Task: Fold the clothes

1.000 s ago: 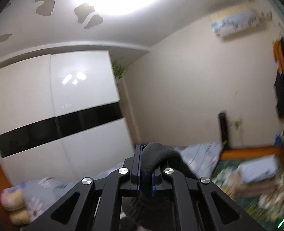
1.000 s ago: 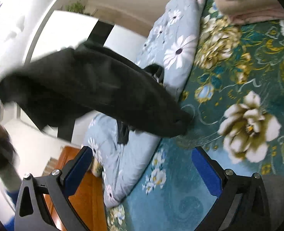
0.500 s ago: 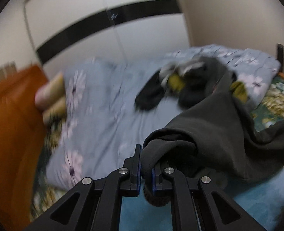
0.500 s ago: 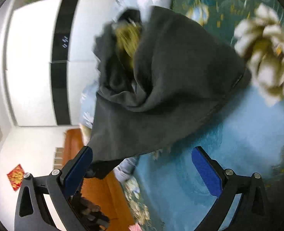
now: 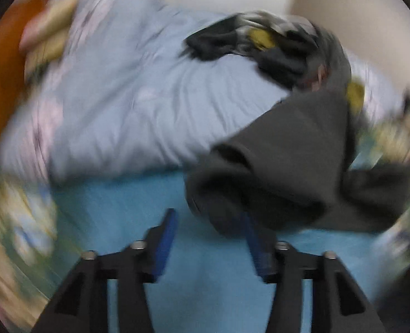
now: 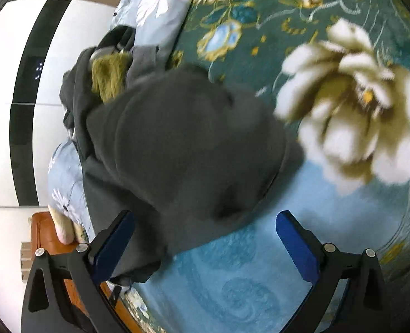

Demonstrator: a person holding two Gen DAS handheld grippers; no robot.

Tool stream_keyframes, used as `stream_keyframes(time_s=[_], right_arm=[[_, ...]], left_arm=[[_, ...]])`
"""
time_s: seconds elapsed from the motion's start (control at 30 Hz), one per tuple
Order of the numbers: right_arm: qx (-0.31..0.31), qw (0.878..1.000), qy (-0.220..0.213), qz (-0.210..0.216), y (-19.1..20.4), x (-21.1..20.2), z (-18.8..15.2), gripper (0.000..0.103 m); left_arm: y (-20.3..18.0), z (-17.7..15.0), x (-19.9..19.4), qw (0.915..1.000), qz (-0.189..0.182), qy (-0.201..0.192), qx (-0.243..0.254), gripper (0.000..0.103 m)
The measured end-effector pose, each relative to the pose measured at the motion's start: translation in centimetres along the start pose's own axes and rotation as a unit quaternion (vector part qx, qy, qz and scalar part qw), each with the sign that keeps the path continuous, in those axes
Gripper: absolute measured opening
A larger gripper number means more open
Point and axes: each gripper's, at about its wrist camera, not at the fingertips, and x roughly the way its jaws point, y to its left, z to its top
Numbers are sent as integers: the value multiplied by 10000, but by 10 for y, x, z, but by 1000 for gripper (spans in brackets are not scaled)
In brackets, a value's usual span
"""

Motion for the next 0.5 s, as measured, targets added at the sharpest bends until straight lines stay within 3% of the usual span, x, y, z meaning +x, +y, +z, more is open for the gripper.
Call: stream_keyframes(time_s=[0.07,0.17,0.27,0.37,0.47,0.5], right_arm=[[31,10000,-58,71,-3,-8,7,102],[198,9995,-164,199,-10,-22,19,102],[223,9992,-315,81,-14,-33,32,102],[343,9990,-264,-81,-24,-35,49,102],[750,9970,-98,-145,-40,-24,57,102],[806,9966,-53,-135,-43,-20,58,102]], left_arm=[[23,-8,-6,9938,-624,194,-899,58],[46,-14,-6,9714,-1319,305,-1952,60],[54,-6,5,9490,-1650,209,-2680,63],[49,6,31,9238,-1932,354,-3286,63],[37,22,55,9106,-2029,382,-3582,63],[35,28,63,9024,-2063,392,-3762,63]])
